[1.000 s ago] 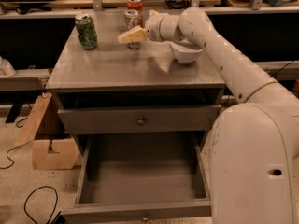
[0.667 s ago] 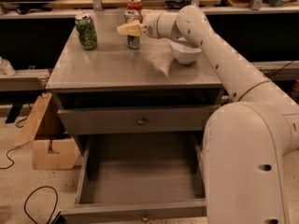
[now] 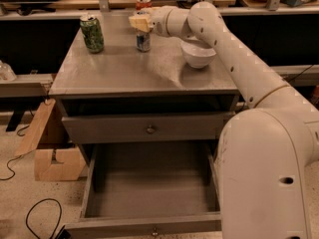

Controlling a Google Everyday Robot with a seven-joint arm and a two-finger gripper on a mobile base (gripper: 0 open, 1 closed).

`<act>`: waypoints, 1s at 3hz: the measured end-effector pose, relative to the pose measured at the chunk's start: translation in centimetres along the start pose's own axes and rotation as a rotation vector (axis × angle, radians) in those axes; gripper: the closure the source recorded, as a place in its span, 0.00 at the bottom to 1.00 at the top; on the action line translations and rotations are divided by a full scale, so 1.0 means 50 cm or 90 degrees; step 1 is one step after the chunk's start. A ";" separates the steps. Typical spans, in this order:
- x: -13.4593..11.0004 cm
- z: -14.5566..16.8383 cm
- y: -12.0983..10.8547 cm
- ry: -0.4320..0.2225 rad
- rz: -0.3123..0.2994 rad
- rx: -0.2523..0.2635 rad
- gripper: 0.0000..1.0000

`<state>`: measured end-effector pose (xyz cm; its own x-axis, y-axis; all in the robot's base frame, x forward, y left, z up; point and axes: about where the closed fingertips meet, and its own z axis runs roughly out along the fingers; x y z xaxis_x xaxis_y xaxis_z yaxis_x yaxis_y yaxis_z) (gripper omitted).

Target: Place redbull can into middle drawer

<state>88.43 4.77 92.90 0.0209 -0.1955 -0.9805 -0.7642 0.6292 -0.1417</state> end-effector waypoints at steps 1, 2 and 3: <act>0.001 0.005 0.005 0.000 0.001 -0.003 0.95; 0.002 0.008 0.007 0.000 0.001 -0.004 1.00; -0.002 0.010 0.012 0.001 -0.002 -0.008 1.00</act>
Offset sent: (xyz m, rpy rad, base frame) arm -0.0001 0.0028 -0.0012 -0.0001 0.0015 0.0034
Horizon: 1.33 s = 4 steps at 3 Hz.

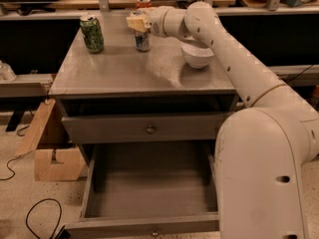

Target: Place redbull can into middle drawer

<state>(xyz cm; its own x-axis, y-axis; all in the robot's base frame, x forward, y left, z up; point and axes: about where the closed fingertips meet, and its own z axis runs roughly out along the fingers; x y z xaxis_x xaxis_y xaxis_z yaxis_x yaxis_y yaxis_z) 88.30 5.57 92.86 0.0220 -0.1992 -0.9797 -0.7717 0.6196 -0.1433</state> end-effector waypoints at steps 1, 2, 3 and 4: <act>-0.028 -0.023 0.021 -0.010 -0.012 0.002 1.00; -0.124 -0.124 0.066 -0.056 -0.052 0.033 1.00; -0.155 -0.222 0.132 -0.081 -0.063 0.061 1.00; -0.154 -0.294 0.227 -0.080 -0.054 0.068 1.00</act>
Offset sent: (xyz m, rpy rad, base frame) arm -0.1623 -0.0031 0.0786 0.0359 -0.1837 -0.0098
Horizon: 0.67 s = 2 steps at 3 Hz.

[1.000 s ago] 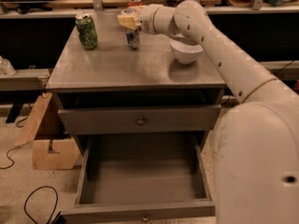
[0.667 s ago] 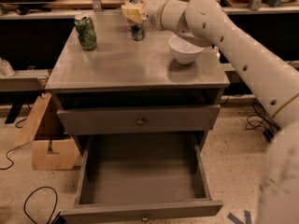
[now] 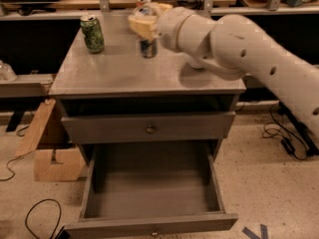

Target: Place redbull can into middle drawer

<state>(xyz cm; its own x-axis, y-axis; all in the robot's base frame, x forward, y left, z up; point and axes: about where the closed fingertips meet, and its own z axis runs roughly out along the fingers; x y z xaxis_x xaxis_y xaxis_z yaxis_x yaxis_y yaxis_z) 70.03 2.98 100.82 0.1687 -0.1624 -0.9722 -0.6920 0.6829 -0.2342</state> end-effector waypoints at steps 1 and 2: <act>0.022 -0.075 0.107 0.031 0.007 -0.017 1.00; 0.069 -0.144 0.202 0.061 0.017 -0.045 1.00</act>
Offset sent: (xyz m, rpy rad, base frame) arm -0.1880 0.0042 -0.1044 -0.0908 0.1639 0.0757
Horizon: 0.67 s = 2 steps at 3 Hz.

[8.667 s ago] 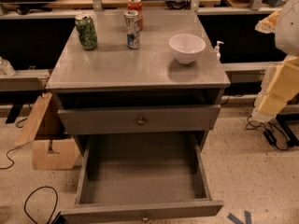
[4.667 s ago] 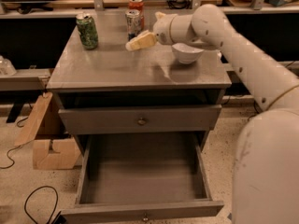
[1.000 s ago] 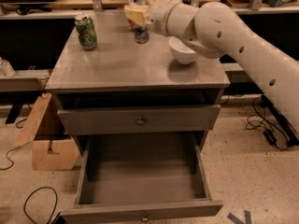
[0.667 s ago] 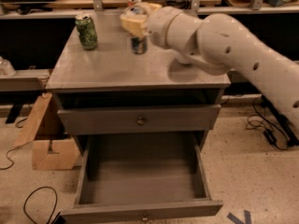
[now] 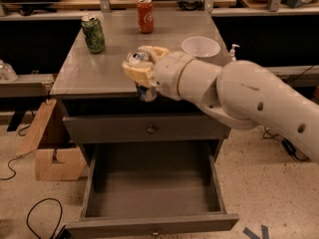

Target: Place redbull can into middle drawer

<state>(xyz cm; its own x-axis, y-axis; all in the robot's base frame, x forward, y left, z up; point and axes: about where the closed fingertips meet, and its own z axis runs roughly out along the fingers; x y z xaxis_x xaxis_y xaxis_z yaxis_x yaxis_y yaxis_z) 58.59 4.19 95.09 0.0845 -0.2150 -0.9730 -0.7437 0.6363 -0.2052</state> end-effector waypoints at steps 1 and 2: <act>0.080 -0.054 0.079 0.001 0.008 -0.036 1.00; 0.184 -0.072 0.085 -0.021 0.009 -0.083 1.00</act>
Offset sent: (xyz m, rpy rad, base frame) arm -0.0306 -0.0215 -0.2034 0.1370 0.0643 0.3407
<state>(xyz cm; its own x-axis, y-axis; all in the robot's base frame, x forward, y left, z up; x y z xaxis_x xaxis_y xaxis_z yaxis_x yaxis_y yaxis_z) 53.78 2.26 85.67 0.0934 -0.1805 -0.9791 -0.8242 0.5376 -0.1777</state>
